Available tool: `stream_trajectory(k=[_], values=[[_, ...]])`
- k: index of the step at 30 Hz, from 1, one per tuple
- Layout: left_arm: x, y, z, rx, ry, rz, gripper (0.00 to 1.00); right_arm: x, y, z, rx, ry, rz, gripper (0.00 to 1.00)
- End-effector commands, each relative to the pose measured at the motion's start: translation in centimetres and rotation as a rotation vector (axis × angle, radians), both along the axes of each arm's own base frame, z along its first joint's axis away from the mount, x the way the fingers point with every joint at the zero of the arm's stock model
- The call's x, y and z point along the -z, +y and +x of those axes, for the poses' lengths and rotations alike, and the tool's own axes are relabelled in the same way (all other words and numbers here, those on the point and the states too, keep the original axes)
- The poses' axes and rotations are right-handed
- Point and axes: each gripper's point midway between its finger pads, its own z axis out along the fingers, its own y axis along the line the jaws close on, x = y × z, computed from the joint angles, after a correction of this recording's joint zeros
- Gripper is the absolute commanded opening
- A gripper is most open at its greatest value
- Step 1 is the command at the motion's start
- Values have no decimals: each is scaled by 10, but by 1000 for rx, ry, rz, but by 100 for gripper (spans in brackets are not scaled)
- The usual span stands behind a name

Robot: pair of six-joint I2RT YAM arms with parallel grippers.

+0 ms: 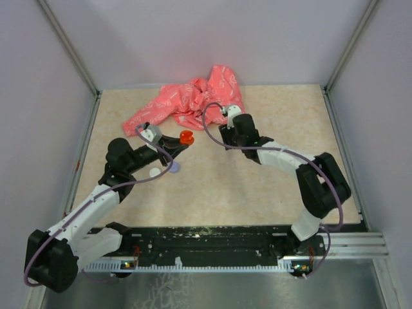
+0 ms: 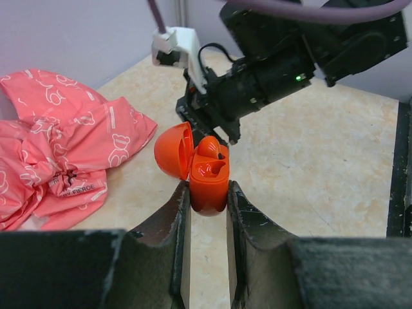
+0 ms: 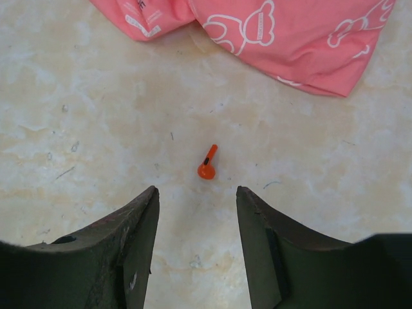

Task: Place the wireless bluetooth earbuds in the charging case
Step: Move the earbud to the center of the board.

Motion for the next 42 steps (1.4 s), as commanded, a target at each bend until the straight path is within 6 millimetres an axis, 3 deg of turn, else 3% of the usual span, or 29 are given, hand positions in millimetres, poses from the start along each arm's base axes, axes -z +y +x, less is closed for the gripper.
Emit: stream_trajectory(k=[1,8,17,26,37,42], values=[[-20,1,0,-9,-53,-13,0,1,17,36,5,-15,47,50],[-21,3,1,-16,-59,-7,0,41,23,56,14,68,5,45],[-20,2,0,-4,-54,-8,0,69,28,59,3,139,-19,39],[-22,0,-2,8,-57,-13,0,80,30,36,-60,216,-24,33],[-23,-2,-6,34,-62,-22,0,87,49,-15,-360,274,-154,31],[-24,-2,-7,38,-65,-23,0,88,59,-23,-448,287,-167,32]])
